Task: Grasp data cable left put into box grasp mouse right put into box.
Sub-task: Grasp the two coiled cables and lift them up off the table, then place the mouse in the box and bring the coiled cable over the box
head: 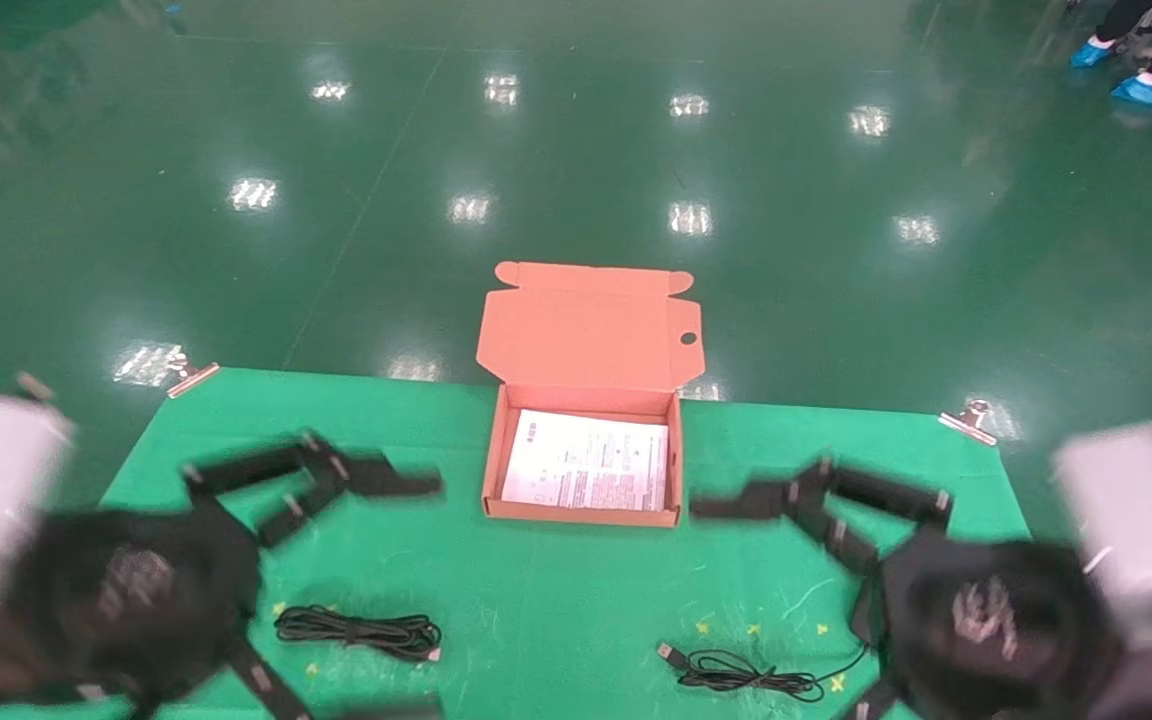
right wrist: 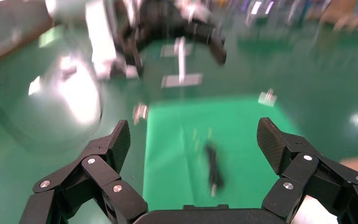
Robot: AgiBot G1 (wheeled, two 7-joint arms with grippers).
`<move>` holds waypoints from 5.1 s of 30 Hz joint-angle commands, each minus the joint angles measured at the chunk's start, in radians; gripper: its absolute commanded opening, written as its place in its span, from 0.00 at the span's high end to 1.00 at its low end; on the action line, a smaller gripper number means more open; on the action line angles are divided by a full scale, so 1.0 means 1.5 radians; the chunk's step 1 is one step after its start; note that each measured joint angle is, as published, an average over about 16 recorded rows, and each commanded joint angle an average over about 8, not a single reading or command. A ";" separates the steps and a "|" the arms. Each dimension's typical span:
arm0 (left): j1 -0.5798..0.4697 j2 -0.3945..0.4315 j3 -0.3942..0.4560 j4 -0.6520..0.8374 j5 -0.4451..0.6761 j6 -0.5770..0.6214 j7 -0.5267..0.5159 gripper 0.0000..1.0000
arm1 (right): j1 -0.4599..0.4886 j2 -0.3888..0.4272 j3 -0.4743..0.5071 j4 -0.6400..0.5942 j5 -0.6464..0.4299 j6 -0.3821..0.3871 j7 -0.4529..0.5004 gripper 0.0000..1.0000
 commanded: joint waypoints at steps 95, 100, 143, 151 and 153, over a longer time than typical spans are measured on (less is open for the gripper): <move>-0.237 0.362 0.399 0.495 0.714 -0.253 0.107 1.00 | 0.110 -0.254 -0.480 -0.144 -0.777 0.330 0.075 1.00; -0.237 0.362 0.399 0.494 0.714 -0.252 0.107 1.00 | 0.110 -0.254 -0.480 -0.144 -0.778 0.330 0.075 1.00; -0.429 0.295 0.345 0.242 0.796 -0.301 -0.030 1.00 | 0.357 -0.217 -0.345 -0.004 -0.810 0.376 0.160 1.00; -0.457 0.352 0.354 0.264 0.853 -0.339 -0.071 1.00 | 0.422 -0.358 -0.358 -0.144 -0.860 0.453 0.112 1.00; -0.462 0.358 0.356 0.268 0.860 -0.341 -0.075 1.00 | 0.435 -0.380 -0.362 -0.169 -0.868 0.458 0.102 1.00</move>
